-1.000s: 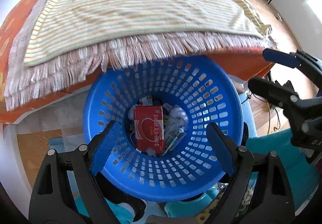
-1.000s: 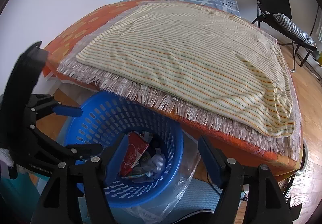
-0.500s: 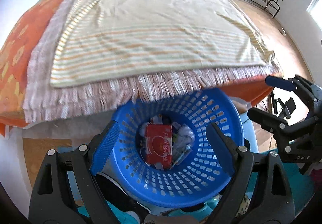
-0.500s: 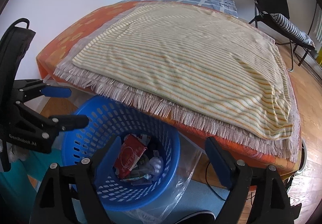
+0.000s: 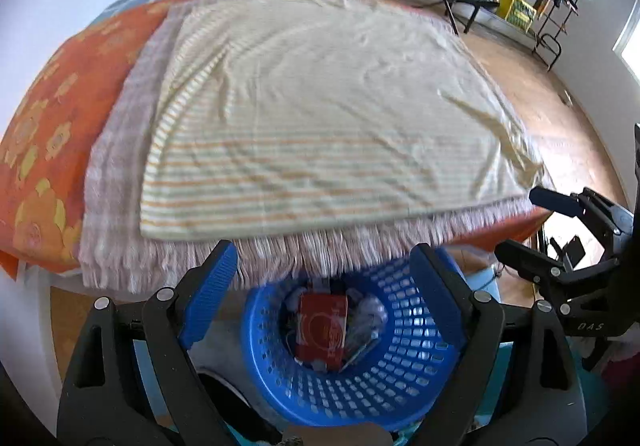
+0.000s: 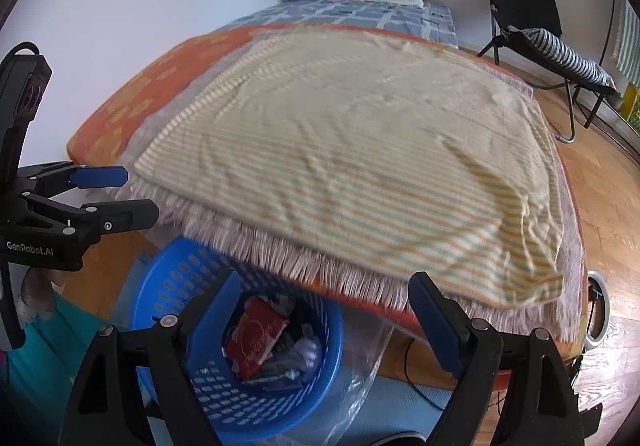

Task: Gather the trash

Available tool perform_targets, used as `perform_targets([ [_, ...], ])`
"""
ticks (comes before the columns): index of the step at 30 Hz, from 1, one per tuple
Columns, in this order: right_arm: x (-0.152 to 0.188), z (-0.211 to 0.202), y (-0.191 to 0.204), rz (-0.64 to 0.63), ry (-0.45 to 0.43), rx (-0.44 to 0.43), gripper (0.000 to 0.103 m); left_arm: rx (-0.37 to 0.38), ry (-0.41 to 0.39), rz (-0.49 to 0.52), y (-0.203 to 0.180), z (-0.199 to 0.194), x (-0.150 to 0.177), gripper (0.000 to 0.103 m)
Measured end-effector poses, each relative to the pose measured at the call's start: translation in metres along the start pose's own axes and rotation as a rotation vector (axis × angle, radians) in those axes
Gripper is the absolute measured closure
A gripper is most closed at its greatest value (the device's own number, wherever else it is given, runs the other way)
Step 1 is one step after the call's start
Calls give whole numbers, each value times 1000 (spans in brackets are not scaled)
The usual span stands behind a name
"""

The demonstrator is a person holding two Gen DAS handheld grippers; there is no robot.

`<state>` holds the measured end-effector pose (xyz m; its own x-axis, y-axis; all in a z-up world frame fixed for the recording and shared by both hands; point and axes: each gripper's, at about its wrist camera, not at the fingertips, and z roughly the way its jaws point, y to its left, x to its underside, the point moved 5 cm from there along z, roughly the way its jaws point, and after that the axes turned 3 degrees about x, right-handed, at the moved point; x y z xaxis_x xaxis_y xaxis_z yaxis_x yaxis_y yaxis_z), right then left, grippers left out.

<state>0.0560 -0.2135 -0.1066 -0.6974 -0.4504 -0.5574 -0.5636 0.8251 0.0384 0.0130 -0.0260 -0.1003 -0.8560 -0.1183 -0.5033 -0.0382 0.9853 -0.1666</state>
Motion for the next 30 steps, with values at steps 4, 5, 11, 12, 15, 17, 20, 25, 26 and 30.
perform_targets([
  [4,-14,-6,-2,9,-26,-6,11,0,-35,-8,2,-8,-16,13],
  [5,-19,-8,-2,10,-36,-3,8,-1,-46,-6,2,-11,-21,13],
  [11,-43,-18,-9,22,-87,3,7,-8,-100,-2,2,-22,-45,13],
  [12,-47,-18,-11,27,-92,1,7,-7,-108,-3,2,-24,-49,13],
  [15,-60,-21,-17,48,-105,-12,7,-8,-130,2,1,-29,-61,13],
  [17,-69,-23,-19,51,-118,-11,7,-16,-152,13,0,-34,-71,13],
  [20,-83,-27,-24,47,-144,-4,7,-28,-185,17,-1,-38,-83,13],
  [25,-101,-28,-34,75,-184,-8,7,-29,-210,-1,1,-37,-95,7],
  [26,-104,-27,-36,84,-187,-11,7,-29,-216,-6,1,-36,-96,6],
  [30,-111,-20,-40,96,-188,-7,7,-39,-221,-3,0,-32,-100,4],
])
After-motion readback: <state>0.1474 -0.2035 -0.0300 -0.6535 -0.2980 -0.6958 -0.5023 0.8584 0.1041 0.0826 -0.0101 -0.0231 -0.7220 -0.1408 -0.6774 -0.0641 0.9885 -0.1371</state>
